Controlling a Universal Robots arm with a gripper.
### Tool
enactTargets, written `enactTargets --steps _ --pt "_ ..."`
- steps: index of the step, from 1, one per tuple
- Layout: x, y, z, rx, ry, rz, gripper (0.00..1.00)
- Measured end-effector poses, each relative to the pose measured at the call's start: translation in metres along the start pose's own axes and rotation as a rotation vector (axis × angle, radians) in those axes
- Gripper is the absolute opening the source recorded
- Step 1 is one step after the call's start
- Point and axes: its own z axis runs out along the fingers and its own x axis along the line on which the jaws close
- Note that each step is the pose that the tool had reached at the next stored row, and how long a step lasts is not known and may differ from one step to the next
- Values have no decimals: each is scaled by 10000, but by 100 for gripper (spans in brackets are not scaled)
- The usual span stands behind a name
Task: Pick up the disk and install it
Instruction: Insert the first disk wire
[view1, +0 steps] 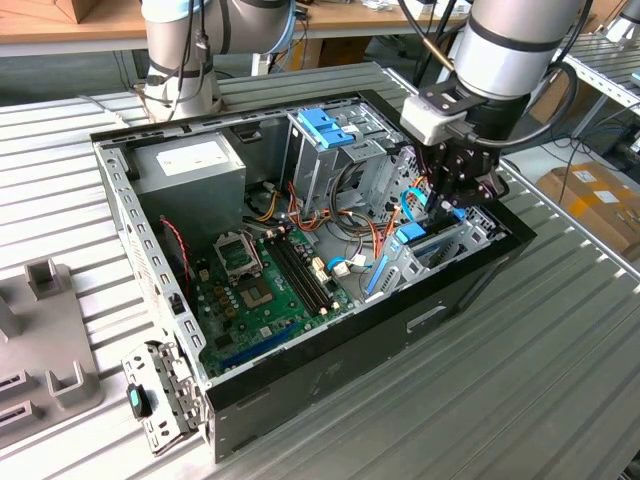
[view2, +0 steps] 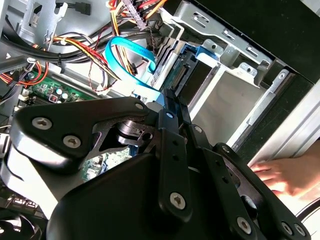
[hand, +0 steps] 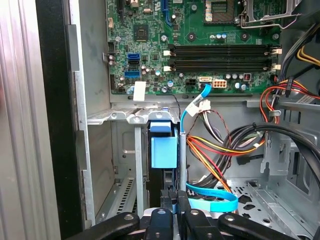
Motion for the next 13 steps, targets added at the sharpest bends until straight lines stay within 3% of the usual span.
enactTargets --steps 13 --pt "-1 4 25 -1 4 -1 16"
